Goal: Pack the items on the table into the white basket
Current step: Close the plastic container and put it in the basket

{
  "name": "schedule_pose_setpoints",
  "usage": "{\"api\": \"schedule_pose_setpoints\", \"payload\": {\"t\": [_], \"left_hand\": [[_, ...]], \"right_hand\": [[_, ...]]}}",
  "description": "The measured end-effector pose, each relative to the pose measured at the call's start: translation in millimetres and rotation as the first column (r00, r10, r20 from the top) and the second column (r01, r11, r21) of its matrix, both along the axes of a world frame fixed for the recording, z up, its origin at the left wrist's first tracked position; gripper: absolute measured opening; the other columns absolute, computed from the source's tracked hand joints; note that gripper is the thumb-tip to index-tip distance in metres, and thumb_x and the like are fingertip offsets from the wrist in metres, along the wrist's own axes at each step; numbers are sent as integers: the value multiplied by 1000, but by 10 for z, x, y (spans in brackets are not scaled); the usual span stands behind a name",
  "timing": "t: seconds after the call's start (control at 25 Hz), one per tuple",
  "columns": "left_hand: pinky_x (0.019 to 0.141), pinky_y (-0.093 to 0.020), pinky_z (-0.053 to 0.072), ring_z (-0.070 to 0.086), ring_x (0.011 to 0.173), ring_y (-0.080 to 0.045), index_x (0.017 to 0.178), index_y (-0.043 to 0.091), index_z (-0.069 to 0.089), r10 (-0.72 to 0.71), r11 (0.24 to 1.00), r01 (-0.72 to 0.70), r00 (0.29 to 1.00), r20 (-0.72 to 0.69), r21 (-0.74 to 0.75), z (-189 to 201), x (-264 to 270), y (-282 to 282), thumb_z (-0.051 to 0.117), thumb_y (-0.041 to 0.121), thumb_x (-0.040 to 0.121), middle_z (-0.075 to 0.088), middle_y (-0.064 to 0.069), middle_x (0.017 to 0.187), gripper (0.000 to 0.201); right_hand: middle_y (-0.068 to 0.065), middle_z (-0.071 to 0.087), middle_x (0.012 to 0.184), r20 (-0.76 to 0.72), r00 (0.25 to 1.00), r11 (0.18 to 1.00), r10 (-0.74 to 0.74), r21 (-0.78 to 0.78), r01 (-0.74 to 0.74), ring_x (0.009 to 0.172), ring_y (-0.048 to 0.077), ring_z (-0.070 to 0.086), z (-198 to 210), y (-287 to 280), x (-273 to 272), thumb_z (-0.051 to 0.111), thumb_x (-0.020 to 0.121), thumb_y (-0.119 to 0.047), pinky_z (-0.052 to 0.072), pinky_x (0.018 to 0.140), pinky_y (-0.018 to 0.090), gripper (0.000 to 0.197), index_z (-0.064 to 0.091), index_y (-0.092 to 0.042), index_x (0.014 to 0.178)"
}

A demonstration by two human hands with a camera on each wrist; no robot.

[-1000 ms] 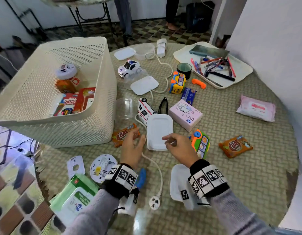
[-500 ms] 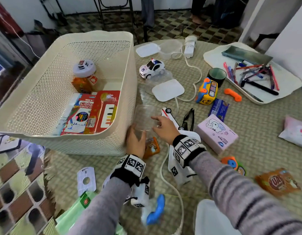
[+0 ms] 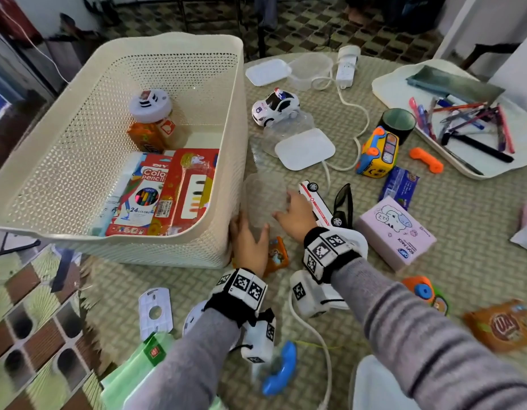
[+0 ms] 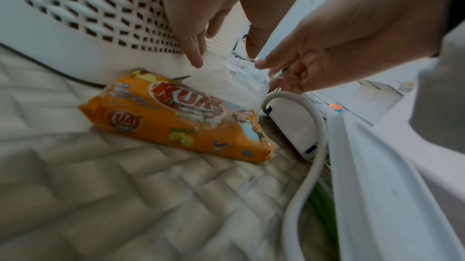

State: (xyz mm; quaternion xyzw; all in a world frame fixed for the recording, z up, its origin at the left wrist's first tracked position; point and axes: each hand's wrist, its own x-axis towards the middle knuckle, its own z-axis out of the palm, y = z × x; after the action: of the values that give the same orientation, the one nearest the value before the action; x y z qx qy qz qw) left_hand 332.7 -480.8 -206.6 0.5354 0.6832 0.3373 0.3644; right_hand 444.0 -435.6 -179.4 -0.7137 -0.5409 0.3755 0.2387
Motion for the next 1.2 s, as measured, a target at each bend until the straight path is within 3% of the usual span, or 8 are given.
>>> {"api": "schedule_pose_setpoints", "payload": {"t": [0.24, 0.36, 0.48, 0.64, 0.8, 0.96, 1.08, 1.2], "left_hand": [[107, -42, 32, 39, 124, -33, 135, 1, 43, 11, 979, 5, 997, -80, 203, 204, 126, -283, 67, 17, 86, 40, -22, 130, 57], [105, -43, 36, 42, 122, -33, 127, -2, 48, -32, 946, 78, 988, -151, 313, 312, 168, -405, 66, 15, 84, 43, -21, 129, 50], [105, -40, 34, 42, 122, -28, 126, 2, 49, -72, 931, 119, 987, -145, 346, 442, 186, -543, 54, 33, 84, 46, -16, 132, 52], [95, -42, 39, 48, 111, -26, 116, 7, 52, -86, 922, 121, 990, -111, 367, 600, 161, -696, 62, 30, 83, 52, -10, 118, 41], [90, -42, 45, 49, 102, -19, 110, 9, 51, -141, 916, 128, 990, 7, 381, 720, 141, -892, 75, 26, 79, 49, -5, 110, 43], [82, -40, 51, 52, 98, -18, 118, 22, 49, -219, 931, 166, 967, 132, 325, 829, 175, -1111, 81, 28, 73, 50, -3, 109, 55], [79, -34, 51, 51, 92, -14, 127, 18, 50, -269, 918, 224, 958, 98, 328, 860, 272, -1358, 81, 30, 73, 46, 0, 105, 64], [71, -15, 47, 49, 87, -7, 128, 15, 50, -336, 909, 286, 933, 127, 302, 906, 388, -1592, 79, 29, 75, 49, -5, 107, 62]], "right_hand": [[-1, 64, 101, -368, 910, 971, -190, 69, 231, 93, 18, 62, 161, -229, 144, 70, 79, -10, 50, 93, 44, 37, 62, -7, 115], [-1, 58, 102, -499, 822, 939, -275, 43, 341, 75, 13, 59, 265, -347, 200, 64, 88, -5, 55, 71, 31, 31, 57, -5, 118], [4, 60, 105, -537, 792, 914, -291, 88, 396, 85, 18, 60, 362, -534, 308, 67, 87, -11, 51, 56, 19, 30, 57, -7, 115], [5, 61, 110, -513, 808, 905, -289, 128, 405, 93, 18, 59, 494, -897, 441, 73, 82, -23, 50, 73, 32, 28, 55, -13, 101], [6, 64, 112, -556, 788, 903, -267, 141, 405, 86, 14, 61, 600, -1382, 529, 74, 81, -32, 45, 66, 27, 33, 51, -16, 99], [3, 65, 112, -564, 784, 874, -260, 207, 439, 99, 21, 63, 697, -1810, 662, 76, 79, -31, 53, 86, 44, 33, 55, -24, 103], [1, 64, 111, -595, 762, 865, -255, 212, 455, 99, 16, 64, 765, -2133, 777, 75, 79, -25, 54, 87, 43, 39, 54, -22, 112], [-9, 62, 101, -601, 758, 851, -254, 235, 471, 100, 18, 63, 812, -2460, 909, 73, 81, -26, 54, 84, 35, 31, 55, -35, 104]]}}
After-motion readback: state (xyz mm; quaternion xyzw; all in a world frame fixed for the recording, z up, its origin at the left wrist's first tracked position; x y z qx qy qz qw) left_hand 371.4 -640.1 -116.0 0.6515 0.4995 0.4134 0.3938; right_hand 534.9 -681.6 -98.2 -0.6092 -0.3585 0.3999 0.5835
